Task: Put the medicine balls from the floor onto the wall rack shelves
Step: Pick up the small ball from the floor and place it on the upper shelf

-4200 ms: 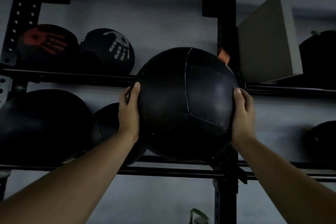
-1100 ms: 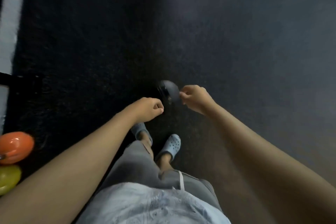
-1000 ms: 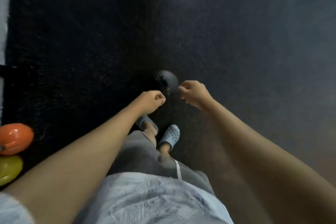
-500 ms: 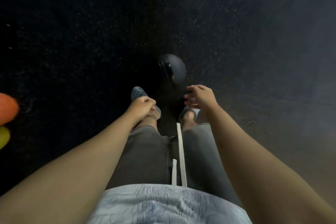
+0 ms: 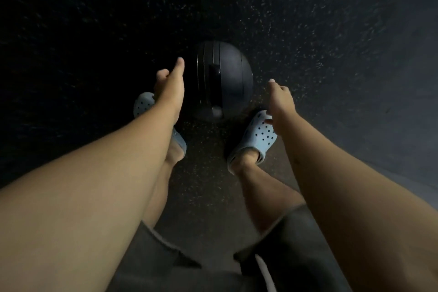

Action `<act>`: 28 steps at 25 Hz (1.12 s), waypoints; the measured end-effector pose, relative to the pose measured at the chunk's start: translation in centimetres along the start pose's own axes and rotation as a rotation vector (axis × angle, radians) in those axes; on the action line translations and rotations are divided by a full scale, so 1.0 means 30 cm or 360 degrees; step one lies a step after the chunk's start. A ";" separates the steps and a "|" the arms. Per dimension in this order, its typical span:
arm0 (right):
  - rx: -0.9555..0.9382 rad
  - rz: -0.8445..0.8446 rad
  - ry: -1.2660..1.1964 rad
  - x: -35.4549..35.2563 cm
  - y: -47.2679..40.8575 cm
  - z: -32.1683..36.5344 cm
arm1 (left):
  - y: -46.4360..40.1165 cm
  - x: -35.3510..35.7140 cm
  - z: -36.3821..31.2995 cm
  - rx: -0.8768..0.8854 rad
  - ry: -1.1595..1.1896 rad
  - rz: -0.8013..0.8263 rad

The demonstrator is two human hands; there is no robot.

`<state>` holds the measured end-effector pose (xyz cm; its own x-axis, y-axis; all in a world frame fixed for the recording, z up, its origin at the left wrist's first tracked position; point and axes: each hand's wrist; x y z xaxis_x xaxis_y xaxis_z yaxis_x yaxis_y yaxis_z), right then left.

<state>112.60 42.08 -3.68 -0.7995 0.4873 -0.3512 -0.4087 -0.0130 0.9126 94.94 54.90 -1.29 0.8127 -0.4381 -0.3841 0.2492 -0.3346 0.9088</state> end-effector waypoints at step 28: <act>-0.0491 0.0279 -0.0491 -0.021 0.533 0.589 | 0.425 -0.350 -0.471 0.0126 0.0677 0.0497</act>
<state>114.35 56.98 14.83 -0.7191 0.6908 -0.0759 -0.4283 -0.3546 0.8311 97.01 67.02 16.63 0.9877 -0.1551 0.0174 -0.0657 -0.3115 0.9480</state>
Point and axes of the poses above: each hand's wrist, its own y-axis away from the middle knuckle, its own x-axis out of the palm, z = x × y, and after that the axes turned 4 degrees about -x, right-handed
